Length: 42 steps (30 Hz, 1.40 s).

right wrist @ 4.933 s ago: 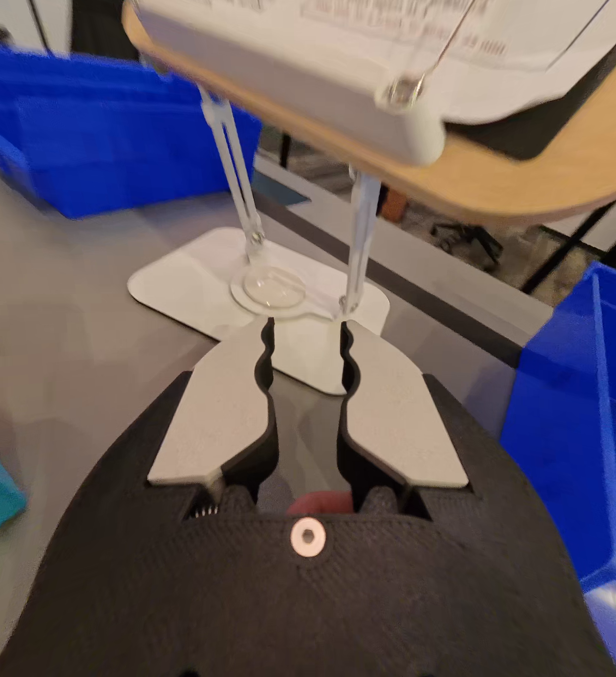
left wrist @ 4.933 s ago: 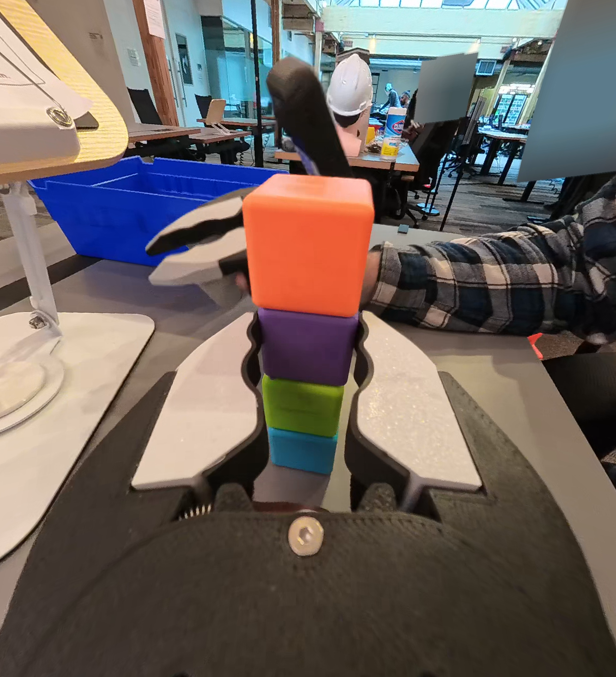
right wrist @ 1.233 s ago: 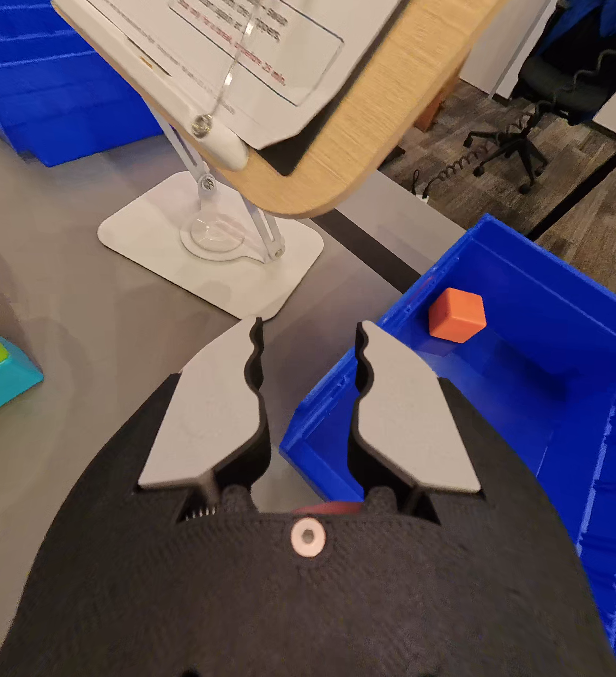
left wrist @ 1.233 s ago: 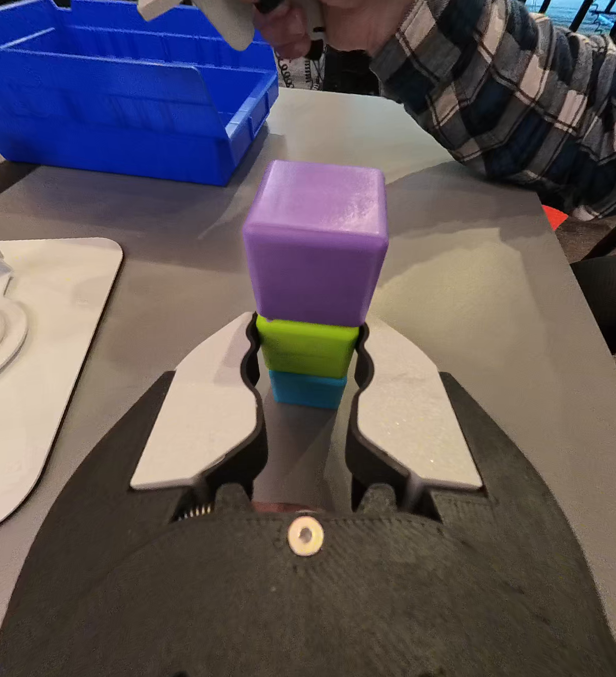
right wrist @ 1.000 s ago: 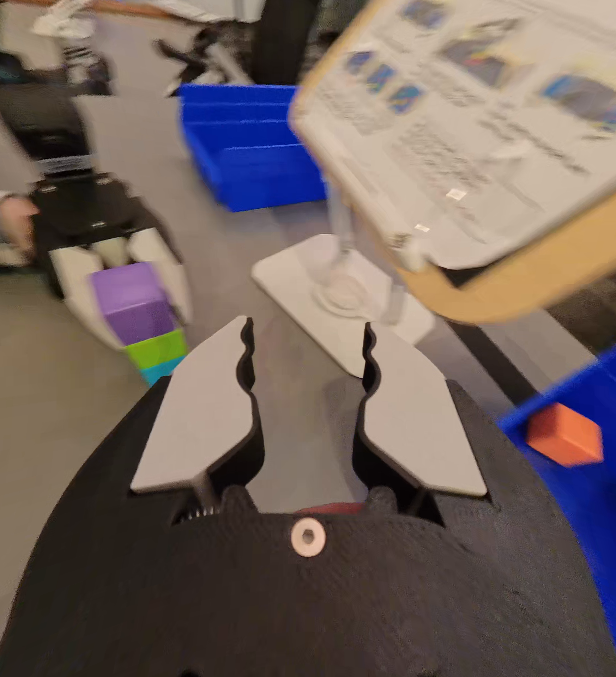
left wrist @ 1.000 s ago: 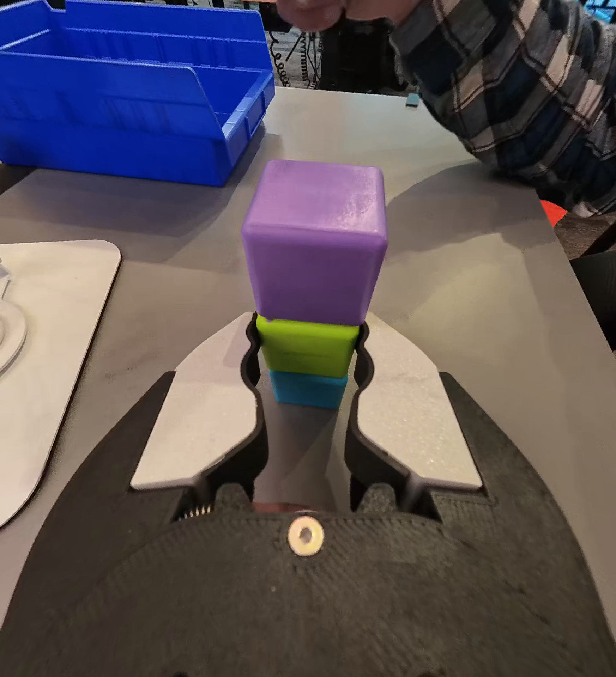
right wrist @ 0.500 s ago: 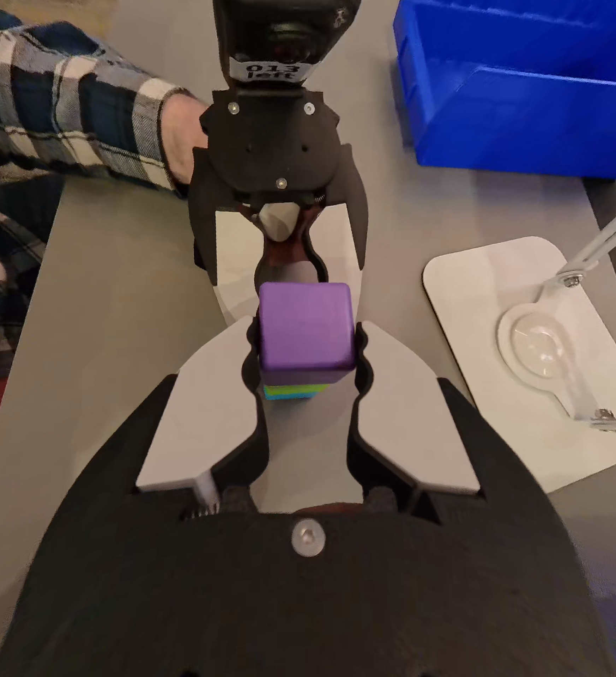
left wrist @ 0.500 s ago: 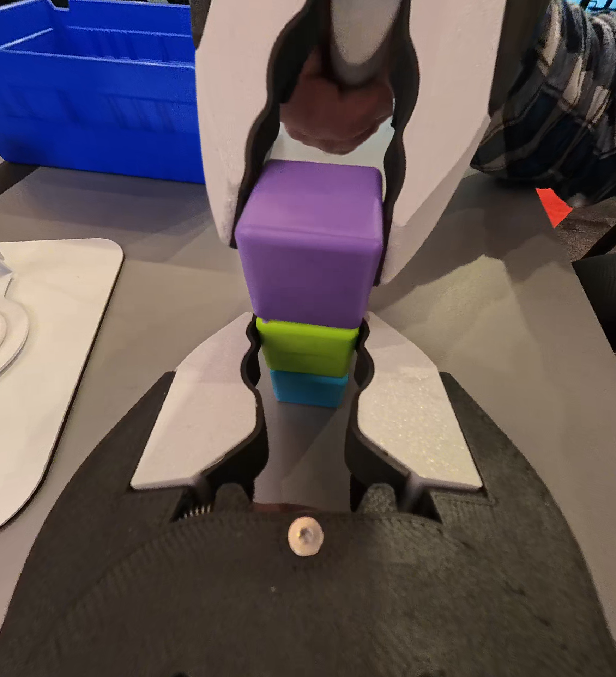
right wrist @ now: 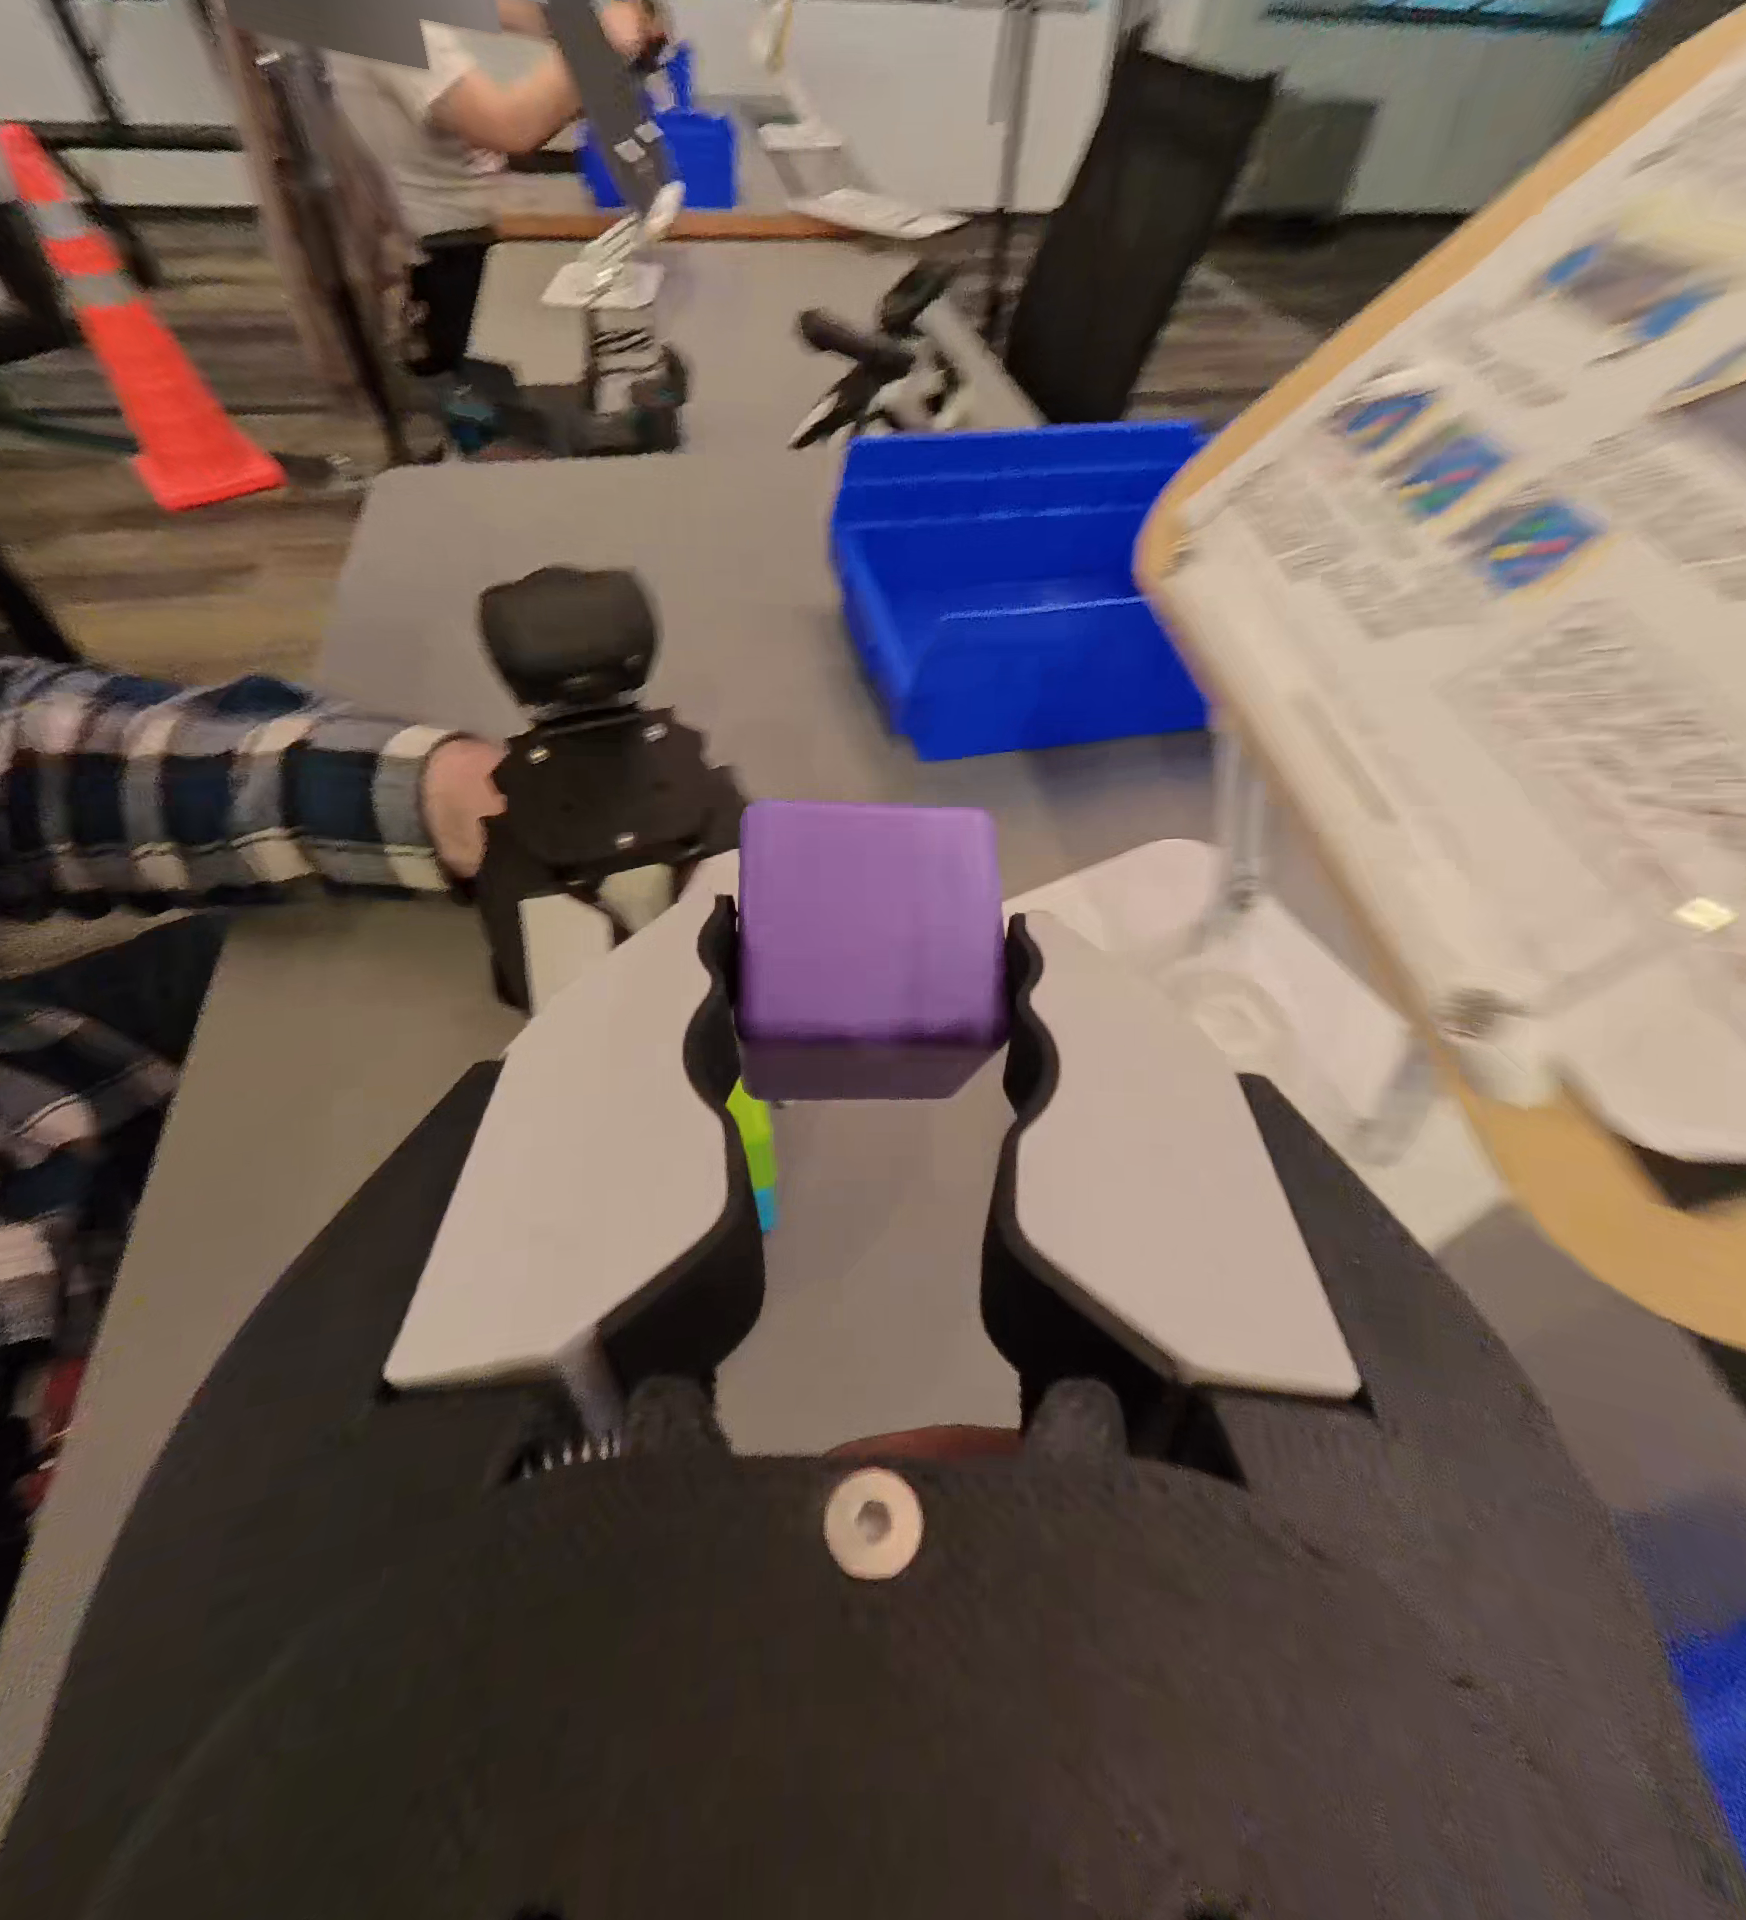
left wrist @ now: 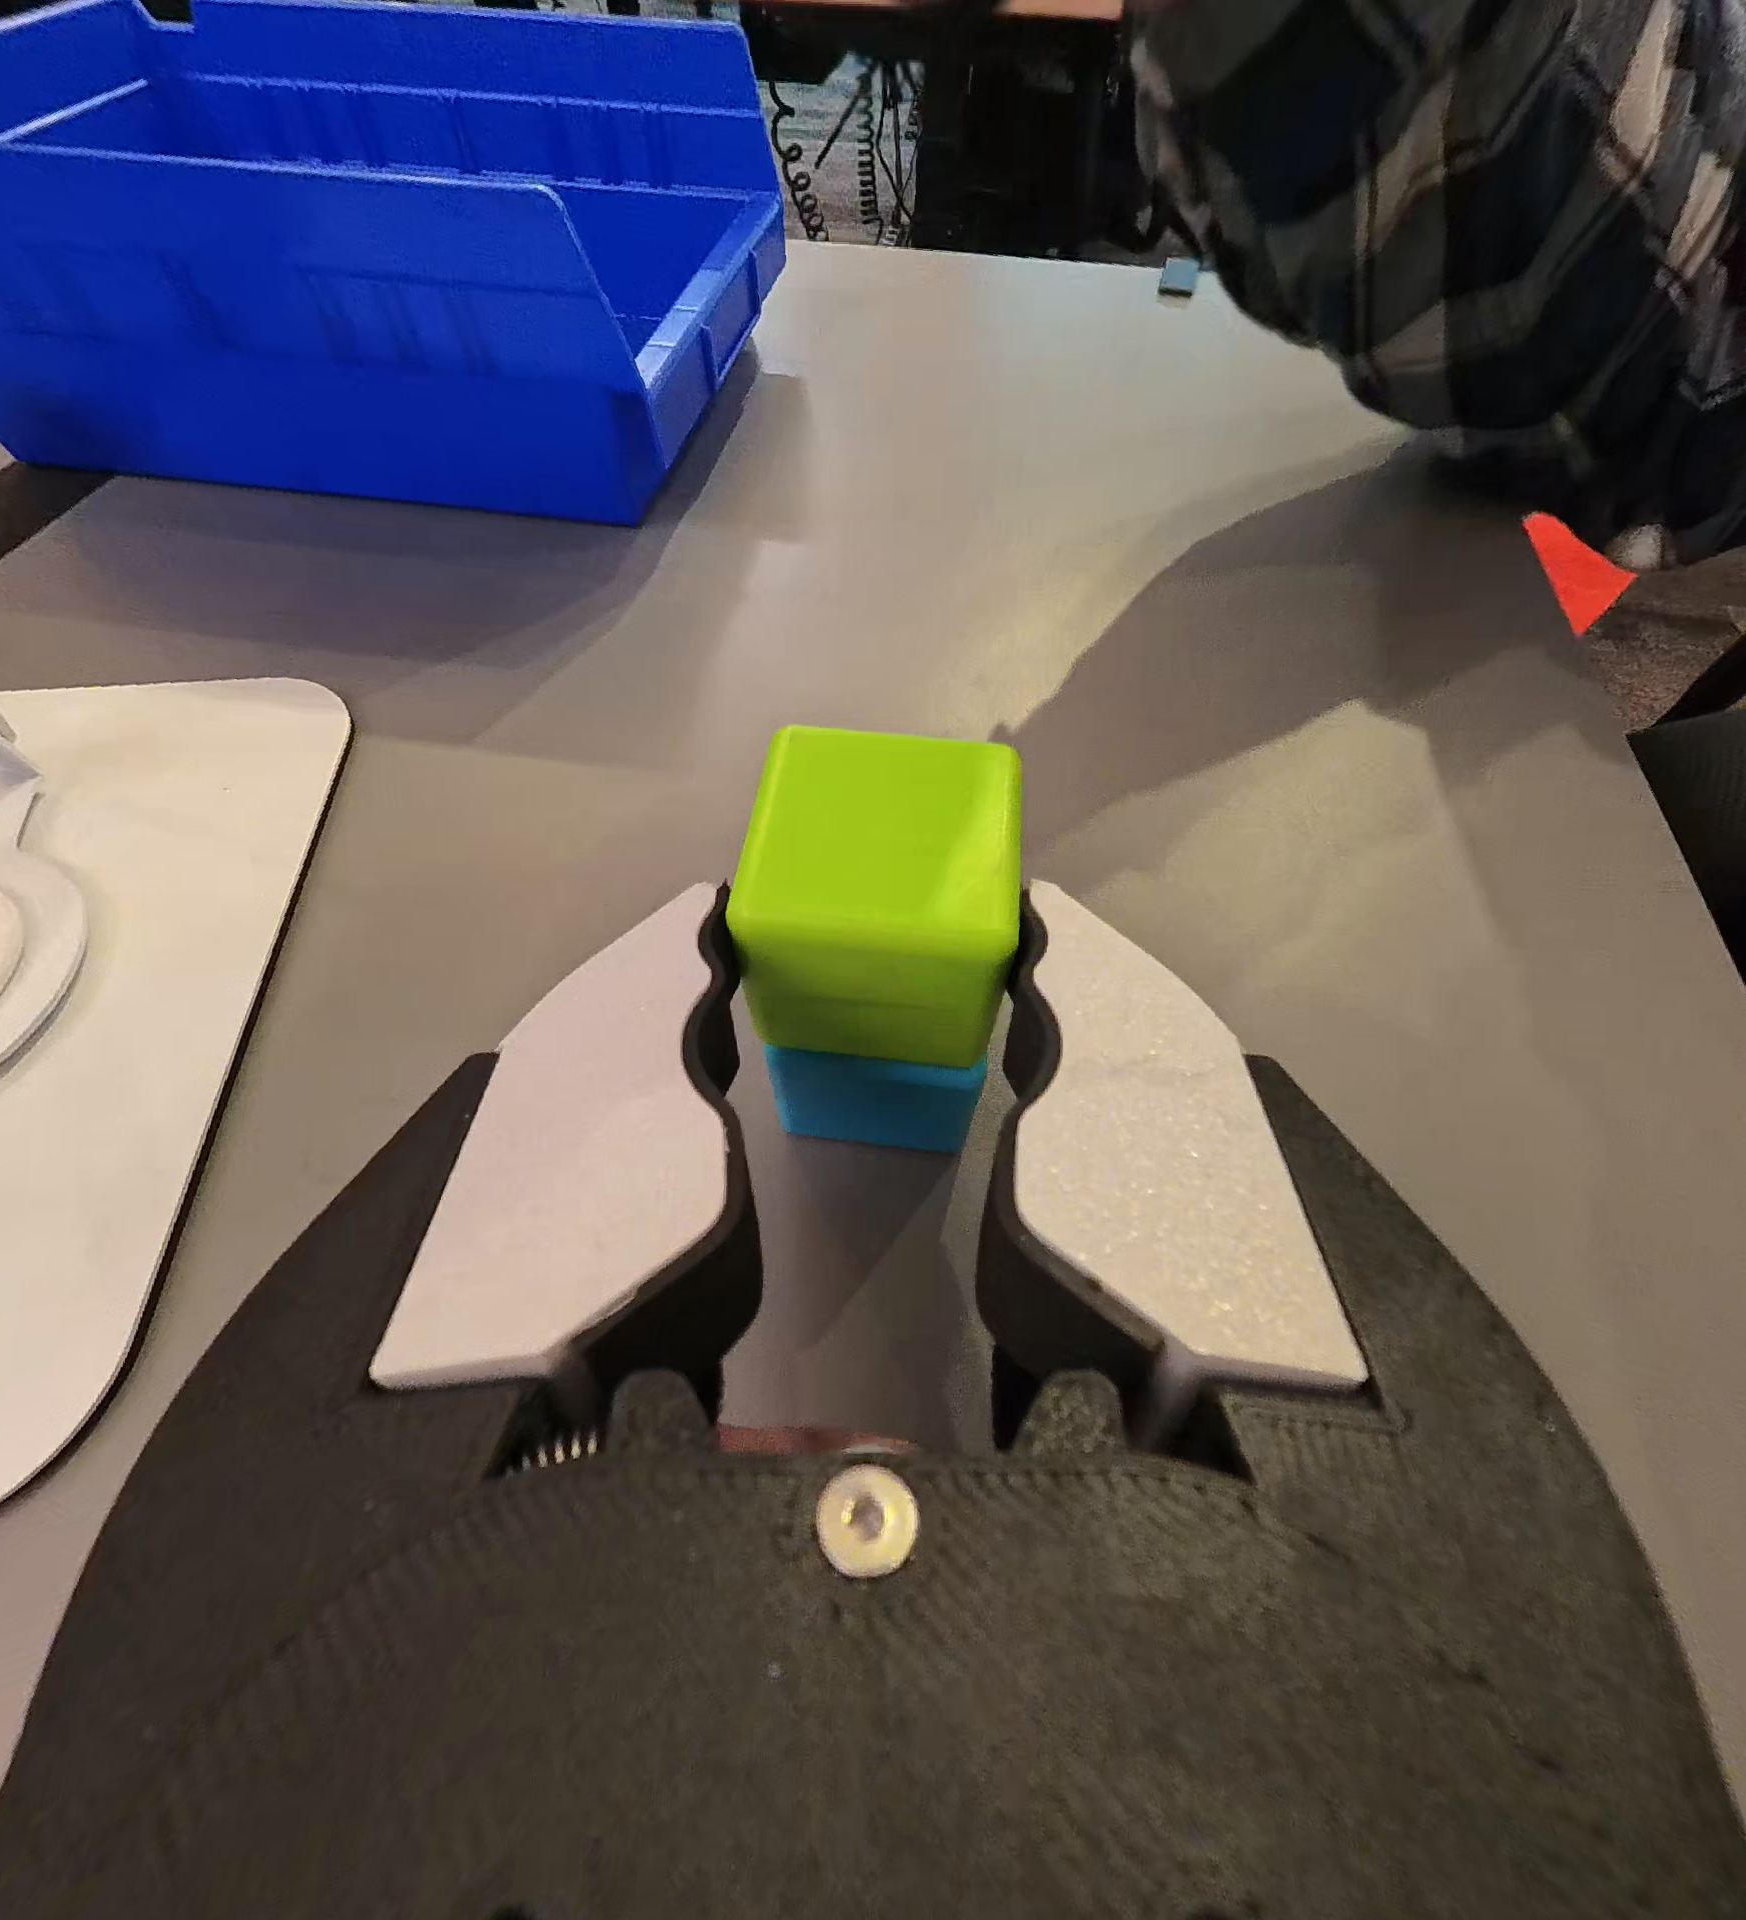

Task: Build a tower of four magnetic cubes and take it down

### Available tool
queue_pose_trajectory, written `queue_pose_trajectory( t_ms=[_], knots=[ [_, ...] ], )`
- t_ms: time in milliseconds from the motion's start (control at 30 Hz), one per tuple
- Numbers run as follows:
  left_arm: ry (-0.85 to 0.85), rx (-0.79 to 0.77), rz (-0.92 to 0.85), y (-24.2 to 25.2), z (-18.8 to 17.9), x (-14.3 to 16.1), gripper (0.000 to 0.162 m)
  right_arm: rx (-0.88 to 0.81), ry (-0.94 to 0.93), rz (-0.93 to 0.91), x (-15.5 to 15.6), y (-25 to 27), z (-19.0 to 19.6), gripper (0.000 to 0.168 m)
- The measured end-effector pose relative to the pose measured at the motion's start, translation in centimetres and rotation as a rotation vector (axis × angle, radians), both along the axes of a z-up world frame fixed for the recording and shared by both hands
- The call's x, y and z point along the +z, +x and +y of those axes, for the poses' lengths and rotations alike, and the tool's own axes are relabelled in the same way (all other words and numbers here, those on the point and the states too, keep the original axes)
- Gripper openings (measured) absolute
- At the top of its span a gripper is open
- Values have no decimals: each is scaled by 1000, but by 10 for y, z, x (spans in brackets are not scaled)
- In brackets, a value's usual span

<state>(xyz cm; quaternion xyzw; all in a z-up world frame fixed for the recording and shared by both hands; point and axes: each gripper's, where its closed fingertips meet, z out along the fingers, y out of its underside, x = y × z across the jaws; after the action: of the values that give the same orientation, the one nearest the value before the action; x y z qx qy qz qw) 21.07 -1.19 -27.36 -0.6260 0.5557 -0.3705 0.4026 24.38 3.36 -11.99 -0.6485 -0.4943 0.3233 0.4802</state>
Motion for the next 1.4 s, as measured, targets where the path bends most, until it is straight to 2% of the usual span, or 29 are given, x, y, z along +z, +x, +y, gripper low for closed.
queue_pose_trajectory(
  t_ms=[133, 233, 333, 433, 667, 800, 1067, 1333, 1400],
  knots=[
    [1, -1, 0, 0, 0, 0, 49, -362, 181, 35, 52, 84, 56, 49],
    [2, -2, 0, 0, 0, 0, 49, -660, 259, 24, 68, 159, 99, 49],
    [2, -1, 0, 0, 0, 0, 49, -861, 211, 50, 53, 218, 133, 49],
    [3, -2, 0, 0, 0, 0, 49, -969, 121, -2, 13, 248, 163, 49],
    [3, -3, 0, 0, 0, 0, 49, -1065, -91, -230, -95, 266, 211, 50],
    [3, -2, 0, 0, -1, 0, 49, -1101, -170, -341, -137, 278, 223, 50],
    [3, -1, 0, 0, -1, 0, 49, -1221, -225, -475, -172, 308, 229, 50],
    [4, 0, -1, 1, 0, 0, 49, -1291, -261, -464, -180, 322, 236, 50],
    [4, 0, 0, 1, 0, 0, 49, -1291, -253, -462, -175, 322, 236, 59]
  ],
)
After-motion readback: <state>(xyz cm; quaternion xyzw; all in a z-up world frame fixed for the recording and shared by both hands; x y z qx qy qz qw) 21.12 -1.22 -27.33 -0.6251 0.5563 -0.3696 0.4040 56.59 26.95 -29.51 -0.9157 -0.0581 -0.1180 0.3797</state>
